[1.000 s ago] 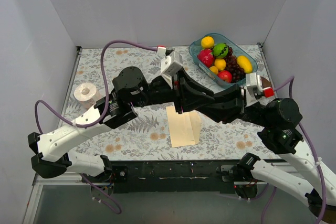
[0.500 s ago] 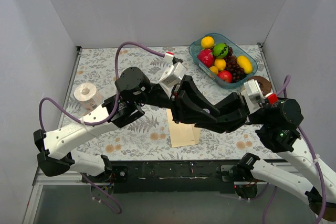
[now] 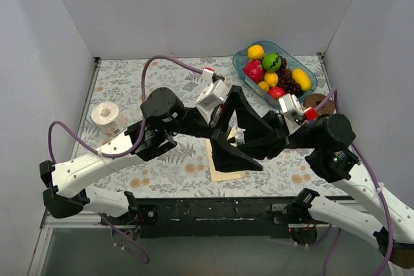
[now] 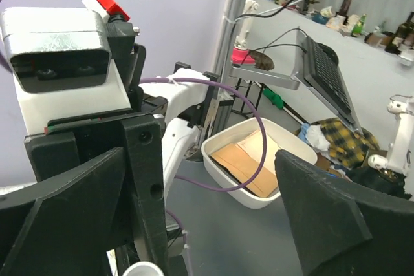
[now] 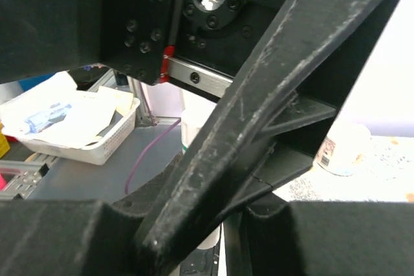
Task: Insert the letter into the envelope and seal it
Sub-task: Unscrew the solid glue.
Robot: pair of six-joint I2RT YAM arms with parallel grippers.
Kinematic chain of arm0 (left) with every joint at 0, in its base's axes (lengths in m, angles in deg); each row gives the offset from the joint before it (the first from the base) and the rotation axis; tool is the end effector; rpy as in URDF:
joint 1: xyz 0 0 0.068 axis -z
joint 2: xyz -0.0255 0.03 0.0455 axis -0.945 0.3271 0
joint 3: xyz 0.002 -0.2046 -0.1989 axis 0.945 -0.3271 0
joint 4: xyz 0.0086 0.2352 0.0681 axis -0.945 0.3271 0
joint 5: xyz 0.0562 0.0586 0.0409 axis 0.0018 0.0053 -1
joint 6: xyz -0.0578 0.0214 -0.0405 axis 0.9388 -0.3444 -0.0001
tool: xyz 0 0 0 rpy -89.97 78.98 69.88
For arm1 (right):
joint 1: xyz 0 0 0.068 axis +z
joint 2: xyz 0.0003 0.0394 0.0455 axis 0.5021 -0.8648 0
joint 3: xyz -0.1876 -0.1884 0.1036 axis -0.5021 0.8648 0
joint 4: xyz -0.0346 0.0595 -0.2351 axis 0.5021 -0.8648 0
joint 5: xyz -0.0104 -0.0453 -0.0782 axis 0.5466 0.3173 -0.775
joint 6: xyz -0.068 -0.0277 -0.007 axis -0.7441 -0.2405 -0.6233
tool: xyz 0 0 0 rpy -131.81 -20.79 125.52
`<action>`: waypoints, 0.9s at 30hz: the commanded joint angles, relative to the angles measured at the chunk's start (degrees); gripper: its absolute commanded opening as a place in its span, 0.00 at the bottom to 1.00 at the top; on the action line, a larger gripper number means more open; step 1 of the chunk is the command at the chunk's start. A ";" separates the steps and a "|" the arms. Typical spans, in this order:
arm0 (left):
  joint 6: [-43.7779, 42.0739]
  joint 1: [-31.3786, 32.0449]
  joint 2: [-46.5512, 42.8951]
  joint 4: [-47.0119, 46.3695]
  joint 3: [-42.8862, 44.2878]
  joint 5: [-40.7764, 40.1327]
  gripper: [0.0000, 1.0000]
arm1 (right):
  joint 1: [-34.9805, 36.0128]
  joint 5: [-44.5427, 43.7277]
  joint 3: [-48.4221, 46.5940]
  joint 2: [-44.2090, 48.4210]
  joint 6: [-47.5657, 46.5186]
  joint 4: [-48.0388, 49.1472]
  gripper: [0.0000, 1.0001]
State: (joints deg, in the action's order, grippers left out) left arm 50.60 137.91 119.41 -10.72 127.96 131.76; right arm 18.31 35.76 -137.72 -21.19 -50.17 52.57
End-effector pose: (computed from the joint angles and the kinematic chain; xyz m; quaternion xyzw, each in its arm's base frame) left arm 0.0654 -0.2614 0.5198 0.3246 0.5212 -0.7764 0.1423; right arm 0.0546 0.1277 0.4636 -0.4350 0.3796 0.6114 0.5412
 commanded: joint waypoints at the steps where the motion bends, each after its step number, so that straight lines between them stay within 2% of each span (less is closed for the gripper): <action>1: 0.58 0.32 -2.56 3.90 -2.00 -7.89 0.98 | 0.25 -5.21 -0.74 0.88 -2.52 0.50 0.01; 3: 0.75 0.23 -4.32 3.63 -2.88 -15.43 0.98 | 0.25 -8.36 -0.74 1.41 -3.39 -0.73 0.01; 4: 1.28 0.23 -6.15 3.89 -3.93 -24.52 0.98 | 0.25 -9.78 -0.74 1.50 -3.48 -1.87 0.01; 6: 1.80 0.32 -7.66 4.86 -4.99 -34.93 0.98 | 0.33 -12.76 -0.65 1.93 -3.92 -2.93 0.01; 7: 3.11 0.32 -9.40 5.56 -6.56 -45.77 0.98 | 0.25 -16.17 -0.57 2.02 -4.18 -3.89 0.01; 11: 4.97 0.32 -13.02 4.77 -10.08 -57.98 0.97 | 0.25 -22.09 -0.21 2.64 -4.45 -4.86 0.01; 15: 5.41 0.41 -10.31 10.29 -6.58 -61.79 0.89 | 0.25 -25.69 -0.30 2.64 -4.54 -5.66 0.01; 17: 5.41 0.41 -8.03 14.43 -4.39 -61.88 0.78 | 0.25 -26.57 -0.48 2.46 -4.54 -5.83 0.01; 19: 5.59 0.50 -4.69 17.50 -1.75 -61.53 0.71 | 0.33 -27.89 -0.74 2.38 -4.45 -6.36 0.01; 20: 5.50 0.58 -3.89 17.95 -1.31 -61.18 0.66 | 0.25 -28.24 -0.83 2.29 -4.36 -6.54 0.01; 27: 3.13 2.60 -0.72 18.22 0.81 -60.38 0.53 | 0.25 -30.70 -0.83 2.64 -4.54 -8.38 0.01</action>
State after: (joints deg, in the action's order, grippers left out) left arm 56.11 139.00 118.86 3.71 126.65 72.54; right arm 18.35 7.96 -137.34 -19.57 -54.39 41.22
